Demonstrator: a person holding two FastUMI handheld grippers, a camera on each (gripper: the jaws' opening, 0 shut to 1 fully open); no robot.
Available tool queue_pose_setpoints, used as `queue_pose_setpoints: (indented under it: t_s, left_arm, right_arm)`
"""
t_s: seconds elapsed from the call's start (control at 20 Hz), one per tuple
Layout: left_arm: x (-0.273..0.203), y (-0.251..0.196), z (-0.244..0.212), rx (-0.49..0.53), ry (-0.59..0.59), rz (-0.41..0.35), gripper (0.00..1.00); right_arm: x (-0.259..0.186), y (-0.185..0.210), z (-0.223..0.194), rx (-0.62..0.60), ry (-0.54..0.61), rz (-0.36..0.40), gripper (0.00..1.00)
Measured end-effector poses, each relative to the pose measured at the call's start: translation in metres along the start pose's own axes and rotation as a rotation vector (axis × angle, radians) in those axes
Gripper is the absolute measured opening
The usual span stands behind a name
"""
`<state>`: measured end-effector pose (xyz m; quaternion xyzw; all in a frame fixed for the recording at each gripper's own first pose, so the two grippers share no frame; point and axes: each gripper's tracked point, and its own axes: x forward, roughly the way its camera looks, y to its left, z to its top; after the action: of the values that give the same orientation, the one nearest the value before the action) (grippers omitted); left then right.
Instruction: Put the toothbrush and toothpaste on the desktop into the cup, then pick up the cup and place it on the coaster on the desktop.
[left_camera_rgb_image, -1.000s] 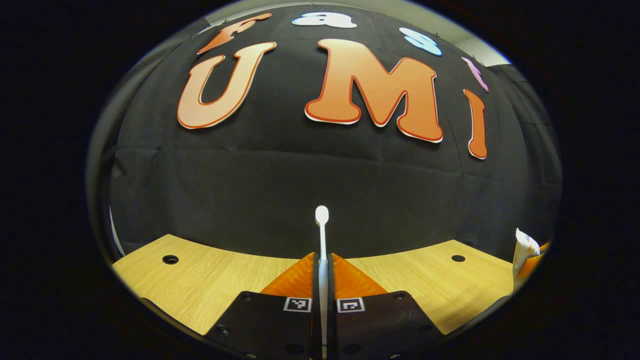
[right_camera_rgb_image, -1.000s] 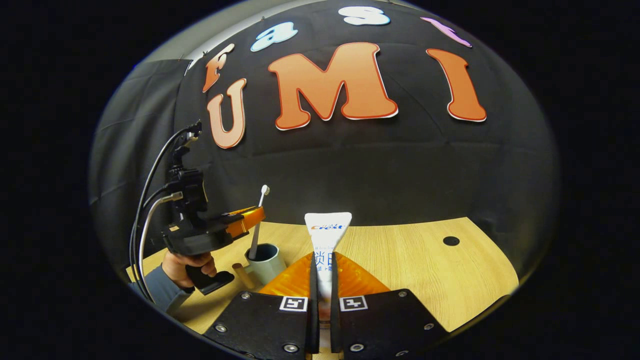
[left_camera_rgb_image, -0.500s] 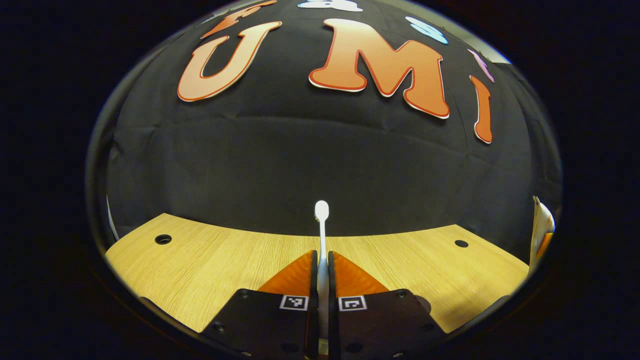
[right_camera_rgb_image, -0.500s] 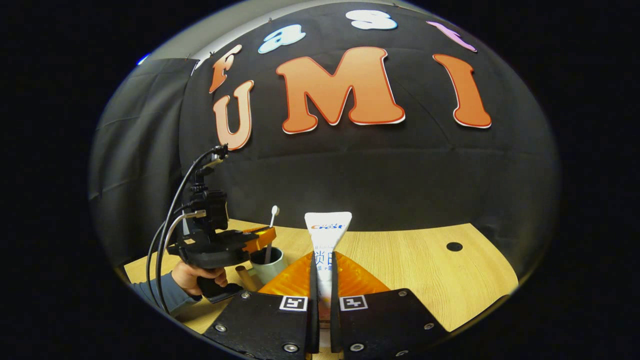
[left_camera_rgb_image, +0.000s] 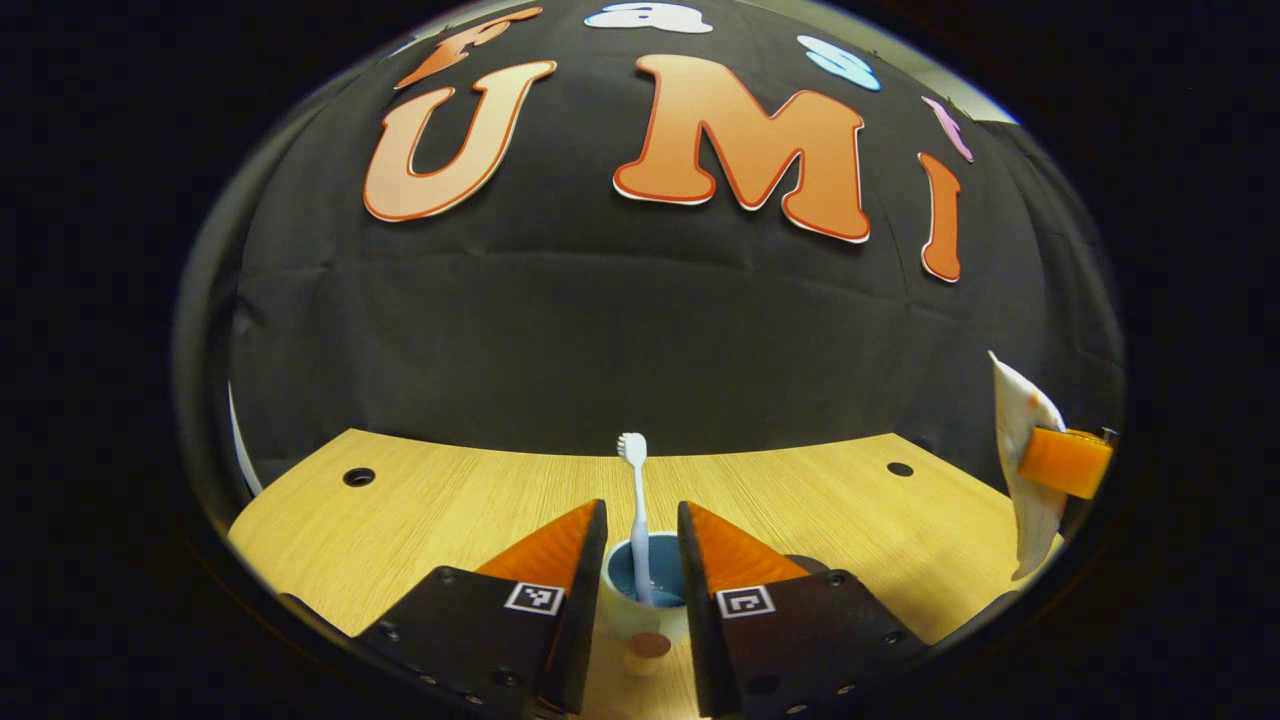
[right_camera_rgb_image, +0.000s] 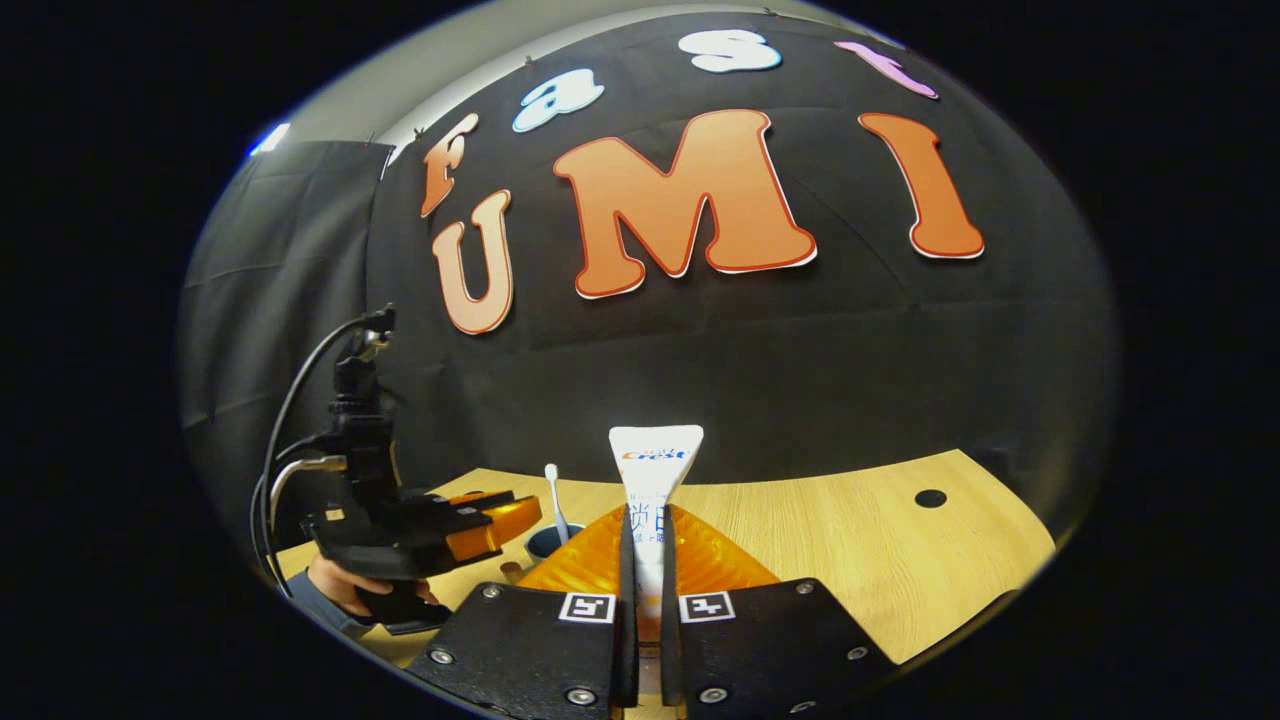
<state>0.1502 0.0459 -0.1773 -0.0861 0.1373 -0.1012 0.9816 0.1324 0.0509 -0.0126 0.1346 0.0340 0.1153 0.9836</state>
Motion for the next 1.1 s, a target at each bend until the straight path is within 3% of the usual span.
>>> queue_pose_setpoints:
  t_s: [0.1, 0.15, 0.25, 0.3, 0.55, 1.1]
  left_arm:
    - [-0.023, -0.005, 0.006, 0.012, -0.02, -0.008, 0.48]
    - [-0.033, -0.007, 0.009, 0.018, -0.033, -0.013, 0.56]
    - [-0.053, -0.006, 0.01, 0.026, -0.044, -0.006, 0.83]
    - [-0.061, -0.003, 0.012, 0.028, -0.053, 0.005, 0.86]
    - [-0.093, 0.002, 0.006, 0.041, -0.065, 0.013, 0.95]
    - [-0.116, 0.035, -0.02, 0.068, -0.031, 0.036, 0.95]
  right_arm:
    - [0.005, 0.003, 0.002, 0.01, -0.013, 0.003, 0.09]
    - [0.007, 0.005, 0.003, 0.011, -0.019, 0.004, 0.09]
    - [0.013, 0.01, 0.002, 0.01, -0.019, 0.008, 0.09]
    - [0.016, 0.013, 0.001, 0.014, -0.017, 0.014, 0.09]
    - [0.036, 0.032, 0.011, 0.035, -0.041, 0.061, 0.09]
    - [0.101, 0.086, 0.016, 0.073, -0.076, 0.172, 0.09]
